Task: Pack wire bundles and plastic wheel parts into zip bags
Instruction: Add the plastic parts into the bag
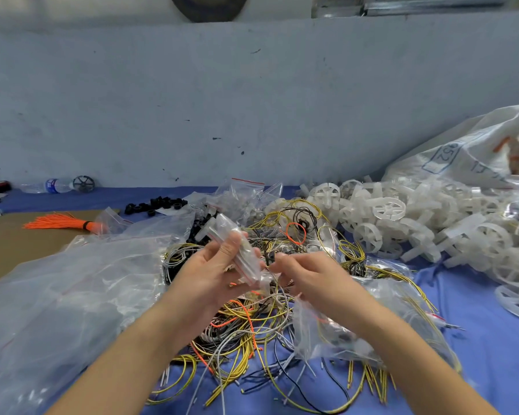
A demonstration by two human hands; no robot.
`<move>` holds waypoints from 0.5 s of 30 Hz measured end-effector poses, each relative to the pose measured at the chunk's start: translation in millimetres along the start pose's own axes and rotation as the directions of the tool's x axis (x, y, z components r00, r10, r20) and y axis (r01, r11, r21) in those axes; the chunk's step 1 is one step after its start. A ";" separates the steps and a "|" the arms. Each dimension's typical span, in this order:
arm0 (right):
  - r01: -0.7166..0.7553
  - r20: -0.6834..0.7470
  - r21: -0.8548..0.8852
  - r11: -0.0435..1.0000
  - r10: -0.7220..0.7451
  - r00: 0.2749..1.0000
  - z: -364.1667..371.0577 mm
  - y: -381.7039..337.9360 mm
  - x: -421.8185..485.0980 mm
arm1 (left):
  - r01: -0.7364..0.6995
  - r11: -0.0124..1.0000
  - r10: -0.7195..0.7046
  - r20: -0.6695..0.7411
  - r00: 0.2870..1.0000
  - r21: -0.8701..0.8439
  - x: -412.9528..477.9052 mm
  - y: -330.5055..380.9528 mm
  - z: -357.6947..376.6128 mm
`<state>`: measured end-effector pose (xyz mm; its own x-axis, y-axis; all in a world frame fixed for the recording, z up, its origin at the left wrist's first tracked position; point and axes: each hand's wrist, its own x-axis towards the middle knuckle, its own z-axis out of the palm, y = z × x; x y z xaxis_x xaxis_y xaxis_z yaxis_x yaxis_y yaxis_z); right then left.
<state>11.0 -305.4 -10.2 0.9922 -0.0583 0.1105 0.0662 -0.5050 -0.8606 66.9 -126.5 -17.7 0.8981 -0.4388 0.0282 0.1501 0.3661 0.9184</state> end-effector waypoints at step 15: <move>0.419 0.148 -0.746 0.518 -0.484 0.863 -18.7 38.7 -11.0 | 0.234 0.833 -0.282 0.020 0.959 0.501 -3.6 -31.8 12.2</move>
<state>0.7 -340.5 -35.4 0.8394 0.3216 0.4380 0.3704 -0.9285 -0.0281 53.9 -146.5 -42.2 0.8108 -0.5408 -0.2241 0.1282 -0.2095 0.9694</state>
